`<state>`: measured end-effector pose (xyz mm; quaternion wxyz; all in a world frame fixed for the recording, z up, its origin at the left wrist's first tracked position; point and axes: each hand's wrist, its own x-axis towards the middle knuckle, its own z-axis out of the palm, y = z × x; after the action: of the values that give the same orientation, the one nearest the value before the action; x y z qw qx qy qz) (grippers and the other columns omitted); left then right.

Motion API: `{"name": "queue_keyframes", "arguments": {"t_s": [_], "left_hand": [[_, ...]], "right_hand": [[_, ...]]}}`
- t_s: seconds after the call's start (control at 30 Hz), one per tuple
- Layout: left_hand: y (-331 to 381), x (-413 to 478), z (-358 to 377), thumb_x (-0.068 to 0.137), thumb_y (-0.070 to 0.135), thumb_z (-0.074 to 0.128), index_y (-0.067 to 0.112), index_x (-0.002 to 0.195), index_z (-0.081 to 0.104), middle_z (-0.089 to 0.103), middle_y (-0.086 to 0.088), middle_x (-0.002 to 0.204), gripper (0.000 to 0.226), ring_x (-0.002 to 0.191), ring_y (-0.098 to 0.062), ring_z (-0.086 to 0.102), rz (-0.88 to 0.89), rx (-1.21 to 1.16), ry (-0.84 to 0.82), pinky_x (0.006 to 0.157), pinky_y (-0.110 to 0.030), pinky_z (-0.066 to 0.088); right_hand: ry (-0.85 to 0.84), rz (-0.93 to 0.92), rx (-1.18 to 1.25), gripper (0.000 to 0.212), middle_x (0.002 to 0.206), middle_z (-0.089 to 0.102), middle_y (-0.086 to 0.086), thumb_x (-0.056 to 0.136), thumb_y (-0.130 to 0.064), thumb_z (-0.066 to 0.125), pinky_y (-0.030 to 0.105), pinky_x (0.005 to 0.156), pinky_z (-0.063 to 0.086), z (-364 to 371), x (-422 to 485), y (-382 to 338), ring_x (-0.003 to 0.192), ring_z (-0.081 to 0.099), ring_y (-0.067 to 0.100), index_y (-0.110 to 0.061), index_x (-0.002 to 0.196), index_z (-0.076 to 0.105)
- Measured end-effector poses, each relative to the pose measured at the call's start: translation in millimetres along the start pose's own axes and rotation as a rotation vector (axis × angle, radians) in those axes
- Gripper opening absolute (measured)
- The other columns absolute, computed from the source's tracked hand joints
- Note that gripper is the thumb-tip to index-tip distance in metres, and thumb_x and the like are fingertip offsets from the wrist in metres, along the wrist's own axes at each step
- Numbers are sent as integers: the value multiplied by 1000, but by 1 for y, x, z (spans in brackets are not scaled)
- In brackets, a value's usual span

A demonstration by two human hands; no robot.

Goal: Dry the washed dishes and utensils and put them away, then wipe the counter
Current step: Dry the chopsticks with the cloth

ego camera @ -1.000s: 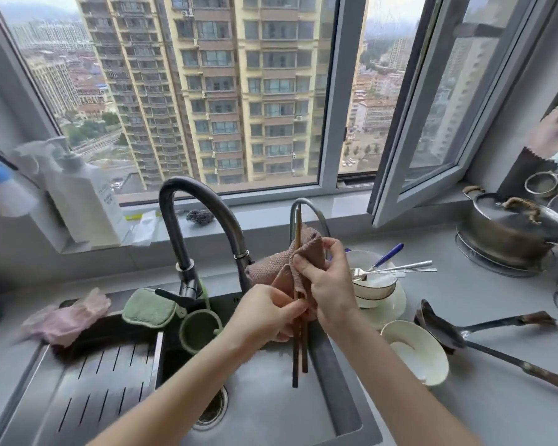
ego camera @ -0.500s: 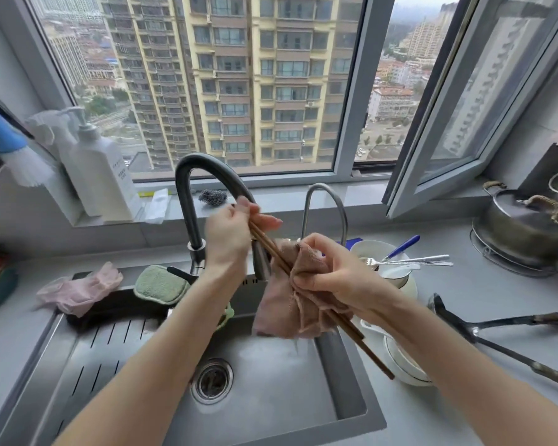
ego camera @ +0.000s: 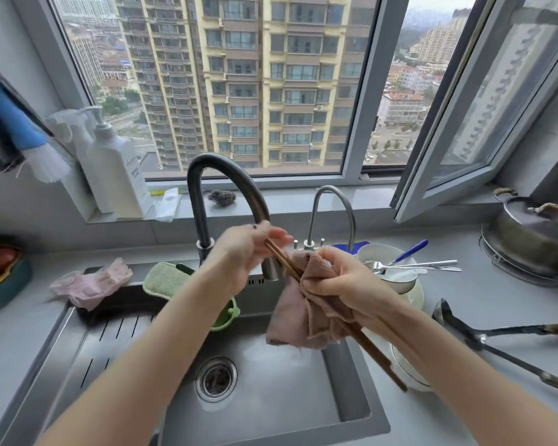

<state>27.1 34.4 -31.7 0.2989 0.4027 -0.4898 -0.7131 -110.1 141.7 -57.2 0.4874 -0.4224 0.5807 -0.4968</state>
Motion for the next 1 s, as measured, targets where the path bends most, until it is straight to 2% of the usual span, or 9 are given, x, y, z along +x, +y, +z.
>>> {"name": "queue_keyframes", "arguments": {"t_s": [0.07,0.17,0.27,0.33,0.43,0.6,0.8,0.9,1.0], "left_hand": [[-5,-2,11,99,21,43,5,96,64,67,-9,92,27,88,-20,64,-8,39,-37,86,-30,44],[-4,0,8,91,30,57,8,112,63,67,-7,105,31,100,-19,62,83,122,52,89,-28,40],[-13,-3,5,88,29,63,7,103,67,66,9,75,27,70,1,57,220,203,124,63,-17,39],[-17,-4,8,92,25,57,5,92,67,54,13,51,22,47,0,44,195,77,54,55,-18,33],[-16,-2,5,96,25,50,7,83,63,50,13,42,26,39,1,40,258,82,75,48,-18,33],[-22,9,1,96,21,50,11,56,54,42,11,40,41,44,-11,36,379,245,372,48,-27,29],[10,18,-56,96,17,49,10,69,59,49,0,67,29,57,-8,39,287,-37,568,54,-20,32],[20,10,-72,95,18,52,9,75,61,50,0,65,24,56,-7,42,258,-123,473,53,-18,35],[8,-7,-51,93,19,53,9,89,62,64,-5,79,14,75,-16,62,182,-118,206,69,-25,52]], "right_hand": [[37,-24,12,25,78,61,11,77,13,64,35,68,51,8,8,-9,72,58,23,-8,89,57],[87,-25,34,23,83,64,14,81,12,62,37,74,54,6,16,-17,76,64,24,-5,97,58],[83,-25,23,25,88,65,17,81,8,64,42,80,54,5,18,-20,81,65,27,-5,101,58],[58,-35,0,24,86,64,15,81,8,65,46,84,52,9,19,-22,81,64,27,-7,98,58],[40,-40,-11,24,83,63,13,79,8,66,47,85,51,16,19,-23,80,61,27,-11,90,58],[17,-82,-129,26,85,66,8,69,-11,74,42,82,53,29,20,-21,81,65,21,-20,88,58],[-97,-35,-248,24,74,62,-1,79,2,71,23,62,49,15,-10,-13,70,60,11,-16,88,57],[-107,-36,-216,23,74,62,3,81,6,66,19,53,47,14,-13,-14,64,60,10,-11,88,54],[-50,-59,-155,23,65,57,5,82,11,62,11,38,37,24,-1,-20,42,52,2,-8,84,50]]}}
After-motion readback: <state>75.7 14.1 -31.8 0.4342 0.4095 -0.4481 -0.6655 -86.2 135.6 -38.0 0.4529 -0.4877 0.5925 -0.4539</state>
